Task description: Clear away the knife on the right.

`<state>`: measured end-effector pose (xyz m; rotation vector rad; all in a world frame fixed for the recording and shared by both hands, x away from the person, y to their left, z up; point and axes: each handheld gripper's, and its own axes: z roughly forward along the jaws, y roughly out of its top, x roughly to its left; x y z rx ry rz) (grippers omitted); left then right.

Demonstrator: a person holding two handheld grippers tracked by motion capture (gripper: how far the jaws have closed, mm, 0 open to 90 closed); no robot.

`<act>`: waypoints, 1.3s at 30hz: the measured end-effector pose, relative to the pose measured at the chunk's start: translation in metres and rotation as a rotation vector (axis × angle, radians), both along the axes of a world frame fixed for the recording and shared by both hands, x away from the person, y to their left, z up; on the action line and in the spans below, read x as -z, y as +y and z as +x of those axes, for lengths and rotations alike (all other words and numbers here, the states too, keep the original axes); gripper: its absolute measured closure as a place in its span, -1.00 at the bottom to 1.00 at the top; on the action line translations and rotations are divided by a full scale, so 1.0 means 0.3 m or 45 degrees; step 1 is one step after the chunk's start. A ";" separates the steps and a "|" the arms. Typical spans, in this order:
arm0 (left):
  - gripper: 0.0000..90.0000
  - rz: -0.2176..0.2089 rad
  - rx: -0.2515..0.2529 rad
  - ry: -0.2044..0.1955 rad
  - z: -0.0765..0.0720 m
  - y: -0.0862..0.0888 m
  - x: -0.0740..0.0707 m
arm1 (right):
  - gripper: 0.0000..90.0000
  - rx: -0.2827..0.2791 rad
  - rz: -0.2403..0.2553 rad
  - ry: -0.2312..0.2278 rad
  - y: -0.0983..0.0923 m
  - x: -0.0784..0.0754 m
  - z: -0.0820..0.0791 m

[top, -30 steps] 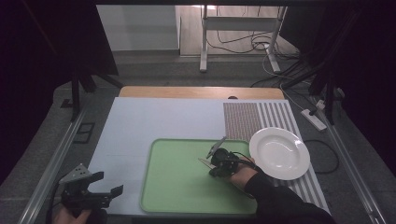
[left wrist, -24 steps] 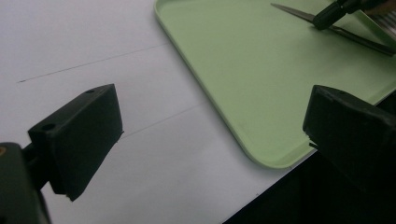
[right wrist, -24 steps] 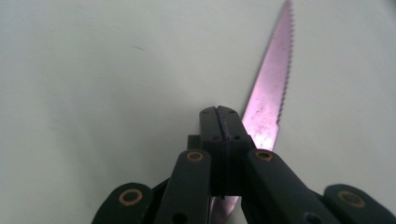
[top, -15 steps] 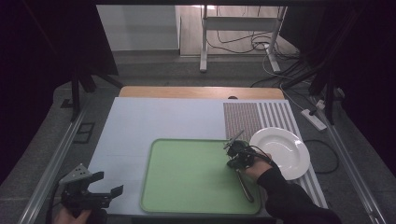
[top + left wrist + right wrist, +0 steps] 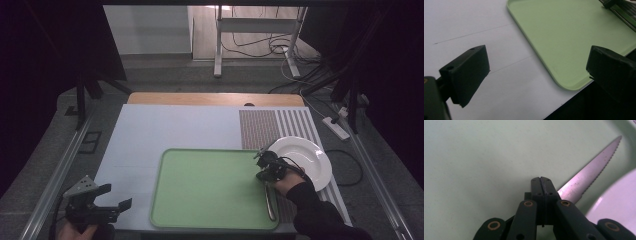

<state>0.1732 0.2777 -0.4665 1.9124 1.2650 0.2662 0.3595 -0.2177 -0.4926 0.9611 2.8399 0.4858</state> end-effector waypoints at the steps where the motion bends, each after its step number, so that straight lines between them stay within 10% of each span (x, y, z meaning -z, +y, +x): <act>1: -0.90 0.001 0.000 0.000 0.000 0.000 0.000 | 1.00 0.003 0.002 0.005 -0.004 0.000 0.001; 14: -0.89 0.002 0.001 -0.002 -0.001 -0.001 0.000 | 0.77 0.004 0.122 0.002 0.008 -0.029 -0.004; 39: -0.89 0.001 -0.001 -0.001 0.000 0.000 0.000 | -0.37 0.058 0.324 -0.106 -0.010 -0.131 -0.051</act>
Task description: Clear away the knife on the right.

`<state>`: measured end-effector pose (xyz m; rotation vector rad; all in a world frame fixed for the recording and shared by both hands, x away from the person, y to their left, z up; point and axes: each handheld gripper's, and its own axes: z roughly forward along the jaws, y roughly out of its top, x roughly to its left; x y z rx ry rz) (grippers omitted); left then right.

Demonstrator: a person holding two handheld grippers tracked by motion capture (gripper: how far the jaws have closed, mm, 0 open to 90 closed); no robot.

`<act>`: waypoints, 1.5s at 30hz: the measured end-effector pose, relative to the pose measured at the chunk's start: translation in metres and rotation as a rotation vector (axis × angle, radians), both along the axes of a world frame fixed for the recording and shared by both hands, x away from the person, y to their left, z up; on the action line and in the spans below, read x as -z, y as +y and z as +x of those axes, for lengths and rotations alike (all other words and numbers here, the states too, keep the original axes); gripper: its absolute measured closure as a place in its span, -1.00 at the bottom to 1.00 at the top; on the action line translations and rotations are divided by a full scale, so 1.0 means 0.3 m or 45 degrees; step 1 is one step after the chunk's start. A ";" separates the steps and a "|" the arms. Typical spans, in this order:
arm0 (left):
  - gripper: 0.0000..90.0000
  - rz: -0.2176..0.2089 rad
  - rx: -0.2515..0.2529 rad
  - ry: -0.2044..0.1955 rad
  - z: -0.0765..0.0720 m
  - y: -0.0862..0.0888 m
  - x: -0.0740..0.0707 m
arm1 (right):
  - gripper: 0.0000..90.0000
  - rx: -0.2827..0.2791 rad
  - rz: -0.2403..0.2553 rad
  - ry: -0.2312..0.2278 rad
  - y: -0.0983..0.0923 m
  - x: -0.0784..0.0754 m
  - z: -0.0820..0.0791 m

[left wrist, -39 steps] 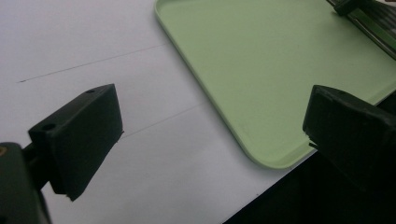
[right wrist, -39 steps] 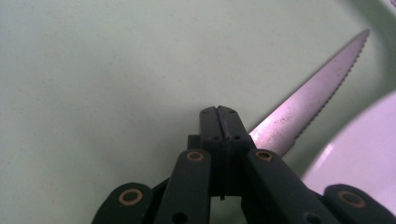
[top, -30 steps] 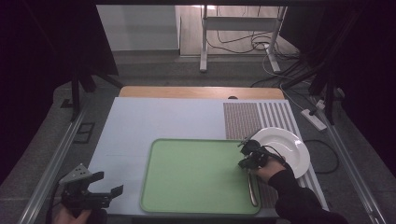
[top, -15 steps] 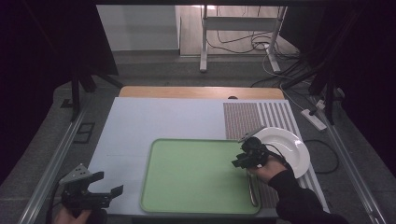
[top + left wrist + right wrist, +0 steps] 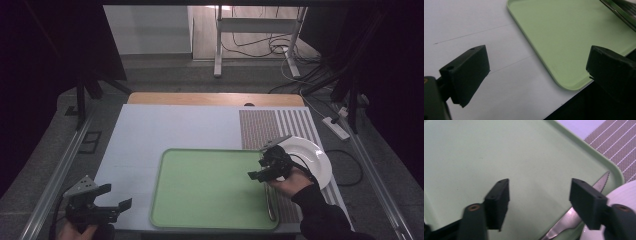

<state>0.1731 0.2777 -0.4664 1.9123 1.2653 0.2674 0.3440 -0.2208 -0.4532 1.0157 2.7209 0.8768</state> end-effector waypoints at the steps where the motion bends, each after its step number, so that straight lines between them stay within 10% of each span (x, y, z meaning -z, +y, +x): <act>1: -0.89 0.000 0.000 0.000 0.000 0.000 0.000 | -0.41 0.004 0.003 -0.002 -0.002 -0.001 -0.001; 17: -0.89 0.001 -0.001 0.001 0.000 0.000 0.000 | -0.96 0.027 0.013 -0.026 -0.057 0.007 -0.026; 45: -0.89 0.001 -0.003 0.004 0.001 -0.001 0.001 | -1.00 0.141 0.078 -0.118 -0.194 -0.008 -0.128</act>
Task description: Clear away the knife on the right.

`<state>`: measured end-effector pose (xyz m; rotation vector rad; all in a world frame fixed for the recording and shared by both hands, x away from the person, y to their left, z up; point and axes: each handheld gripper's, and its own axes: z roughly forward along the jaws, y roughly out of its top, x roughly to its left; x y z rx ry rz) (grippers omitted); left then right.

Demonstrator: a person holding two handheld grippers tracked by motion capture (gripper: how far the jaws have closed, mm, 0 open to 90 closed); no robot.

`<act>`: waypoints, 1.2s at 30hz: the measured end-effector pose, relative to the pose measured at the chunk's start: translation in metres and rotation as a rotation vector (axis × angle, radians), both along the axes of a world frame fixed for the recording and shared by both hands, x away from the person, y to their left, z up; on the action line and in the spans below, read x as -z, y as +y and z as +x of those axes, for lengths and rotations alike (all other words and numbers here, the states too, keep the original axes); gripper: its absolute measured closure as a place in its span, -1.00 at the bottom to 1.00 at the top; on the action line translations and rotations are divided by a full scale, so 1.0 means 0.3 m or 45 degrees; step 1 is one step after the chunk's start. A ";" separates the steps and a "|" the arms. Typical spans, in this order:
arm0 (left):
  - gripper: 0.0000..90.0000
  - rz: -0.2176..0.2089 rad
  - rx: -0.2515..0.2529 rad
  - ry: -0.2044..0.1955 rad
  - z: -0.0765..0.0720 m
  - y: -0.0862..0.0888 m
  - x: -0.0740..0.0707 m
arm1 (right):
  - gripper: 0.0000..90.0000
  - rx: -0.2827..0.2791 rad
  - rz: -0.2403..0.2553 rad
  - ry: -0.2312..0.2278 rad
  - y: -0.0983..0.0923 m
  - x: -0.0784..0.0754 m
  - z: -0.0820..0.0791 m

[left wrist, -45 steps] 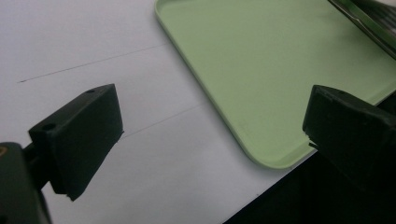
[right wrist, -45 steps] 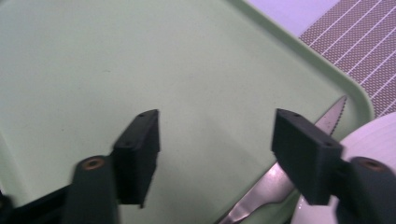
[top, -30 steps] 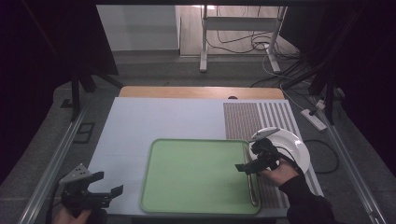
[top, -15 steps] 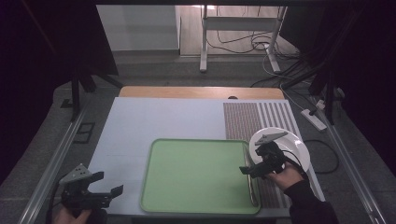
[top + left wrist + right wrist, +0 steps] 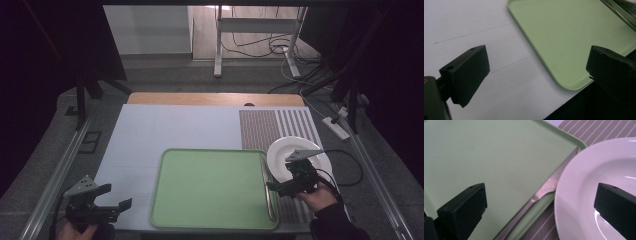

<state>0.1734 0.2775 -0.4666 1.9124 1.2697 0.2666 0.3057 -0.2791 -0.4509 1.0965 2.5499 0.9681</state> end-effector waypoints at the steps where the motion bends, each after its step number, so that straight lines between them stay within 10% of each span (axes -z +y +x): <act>1: -0.89 0.000 0.000 0.000 0.000 0.000 0.000 | -1.00 0.007 0.001 -0.003 -0.006 -0.001 -0.005; 25: -0.90 -0.012 -0.010 0.003 0.001 0.003 0.000 | -1.00 0.206 0.025 -0.077 -0.153 -0.009 -0.120; 36: -0.93 -0.006 -0.043 -0.099 -0.005 0.008 -0.016 | -1.00 0.249 0.026 -0.127 -0.178 -0.020 -0.157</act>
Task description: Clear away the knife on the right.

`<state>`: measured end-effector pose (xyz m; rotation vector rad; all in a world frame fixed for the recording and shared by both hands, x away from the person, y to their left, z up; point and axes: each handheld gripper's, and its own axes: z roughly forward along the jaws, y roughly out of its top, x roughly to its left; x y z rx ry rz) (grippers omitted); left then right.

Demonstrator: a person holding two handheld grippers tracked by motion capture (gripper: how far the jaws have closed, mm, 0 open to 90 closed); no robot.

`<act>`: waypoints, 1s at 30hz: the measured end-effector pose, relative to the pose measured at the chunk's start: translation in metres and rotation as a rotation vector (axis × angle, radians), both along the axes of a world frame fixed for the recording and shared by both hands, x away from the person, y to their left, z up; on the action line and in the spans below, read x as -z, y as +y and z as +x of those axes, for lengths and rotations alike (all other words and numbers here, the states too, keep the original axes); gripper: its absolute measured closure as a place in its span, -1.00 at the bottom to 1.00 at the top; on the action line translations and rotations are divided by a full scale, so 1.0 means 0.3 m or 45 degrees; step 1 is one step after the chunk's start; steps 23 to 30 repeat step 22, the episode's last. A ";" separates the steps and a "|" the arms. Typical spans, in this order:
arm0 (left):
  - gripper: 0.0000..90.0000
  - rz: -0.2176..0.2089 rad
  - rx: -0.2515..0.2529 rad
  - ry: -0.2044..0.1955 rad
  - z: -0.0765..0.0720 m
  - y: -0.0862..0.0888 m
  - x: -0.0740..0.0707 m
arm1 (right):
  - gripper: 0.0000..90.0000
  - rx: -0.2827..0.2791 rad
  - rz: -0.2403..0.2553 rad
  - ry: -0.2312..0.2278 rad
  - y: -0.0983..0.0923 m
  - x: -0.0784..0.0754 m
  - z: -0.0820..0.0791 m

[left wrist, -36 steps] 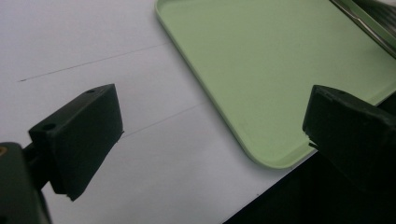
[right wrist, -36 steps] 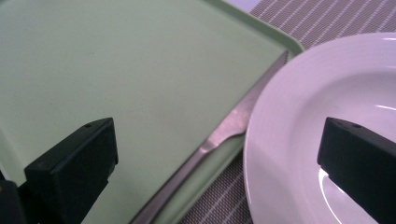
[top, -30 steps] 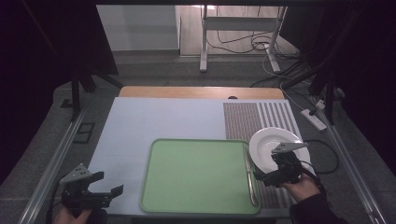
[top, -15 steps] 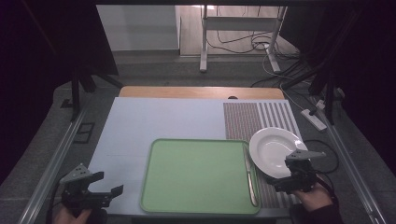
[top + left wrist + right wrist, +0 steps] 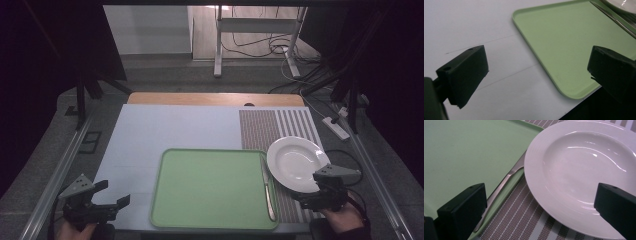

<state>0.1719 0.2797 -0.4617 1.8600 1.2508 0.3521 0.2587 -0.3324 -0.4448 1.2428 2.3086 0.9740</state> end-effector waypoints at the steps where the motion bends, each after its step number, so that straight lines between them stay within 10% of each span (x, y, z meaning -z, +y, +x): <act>1: -0.93 0.013 0.001 0.002 0.001 -0.002 0.003 | -1.00 0.004 0.002 -0.002 -0.002 -0.001 -0.003; 30: -0.90 0.047 0.022 0.055 0.016 -0.013 0.015 | -1.00 0.076 0.038 -0.061 -0.050 -0.016 -0.060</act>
